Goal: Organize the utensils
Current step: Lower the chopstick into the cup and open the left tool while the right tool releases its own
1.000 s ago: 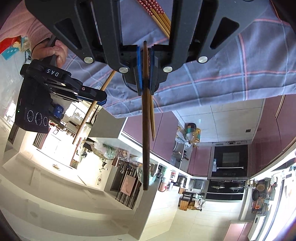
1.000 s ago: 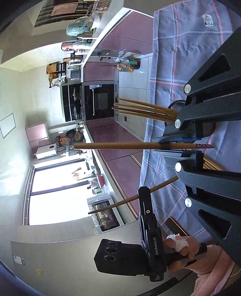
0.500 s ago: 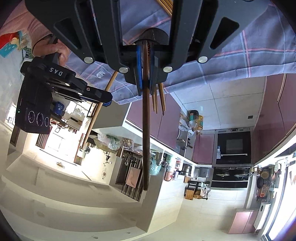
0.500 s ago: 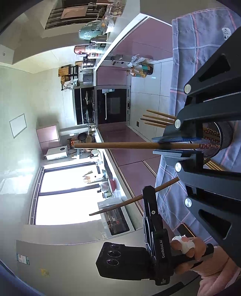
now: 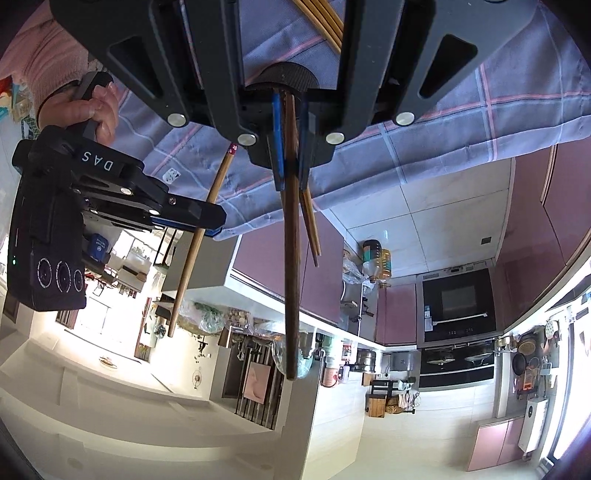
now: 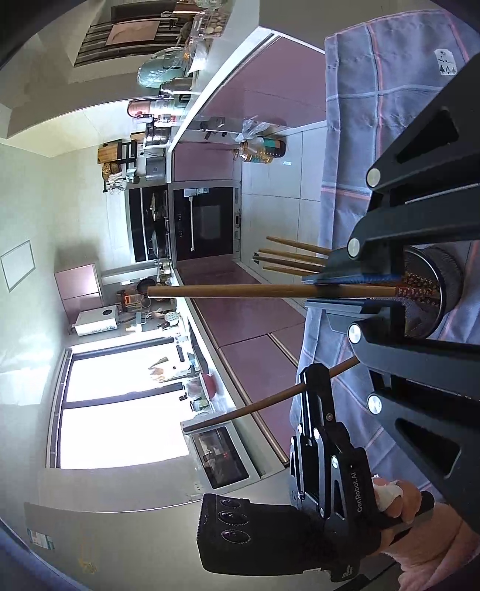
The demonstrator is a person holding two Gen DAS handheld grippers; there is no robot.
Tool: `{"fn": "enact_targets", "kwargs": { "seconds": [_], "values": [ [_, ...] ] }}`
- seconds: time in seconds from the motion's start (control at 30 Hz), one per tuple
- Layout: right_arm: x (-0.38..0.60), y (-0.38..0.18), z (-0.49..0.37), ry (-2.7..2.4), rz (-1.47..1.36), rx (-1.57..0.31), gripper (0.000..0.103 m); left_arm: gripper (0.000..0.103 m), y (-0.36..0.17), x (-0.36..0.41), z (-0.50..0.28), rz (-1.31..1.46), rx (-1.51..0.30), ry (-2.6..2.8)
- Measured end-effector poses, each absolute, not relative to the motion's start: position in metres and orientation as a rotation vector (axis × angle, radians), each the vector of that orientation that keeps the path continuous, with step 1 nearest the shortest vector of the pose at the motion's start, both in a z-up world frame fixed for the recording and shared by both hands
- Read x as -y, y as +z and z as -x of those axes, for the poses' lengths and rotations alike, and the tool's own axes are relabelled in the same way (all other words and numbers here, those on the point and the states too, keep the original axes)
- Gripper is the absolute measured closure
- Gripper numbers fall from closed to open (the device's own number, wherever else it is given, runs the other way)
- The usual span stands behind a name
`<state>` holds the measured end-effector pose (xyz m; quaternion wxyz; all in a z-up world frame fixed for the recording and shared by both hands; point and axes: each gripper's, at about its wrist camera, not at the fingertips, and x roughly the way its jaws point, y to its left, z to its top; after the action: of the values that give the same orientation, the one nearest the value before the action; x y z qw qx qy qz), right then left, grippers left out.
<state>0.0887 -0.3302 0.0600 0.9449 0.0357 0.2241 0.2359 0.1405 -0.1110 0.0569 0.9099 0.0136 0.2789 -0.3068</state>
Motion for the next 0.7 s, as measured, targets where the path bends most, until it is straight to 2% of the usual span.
{"fn": "enact_targets", "kwargs": {
  "seconds": [0.7],
  "values": [
    [0.324,0.010,-0.121,0.478,-0.066,-0.682,0.097,0.095,0.013,0.131,-0.170,-0.097,-0.731,-0.652]
  ]
}}
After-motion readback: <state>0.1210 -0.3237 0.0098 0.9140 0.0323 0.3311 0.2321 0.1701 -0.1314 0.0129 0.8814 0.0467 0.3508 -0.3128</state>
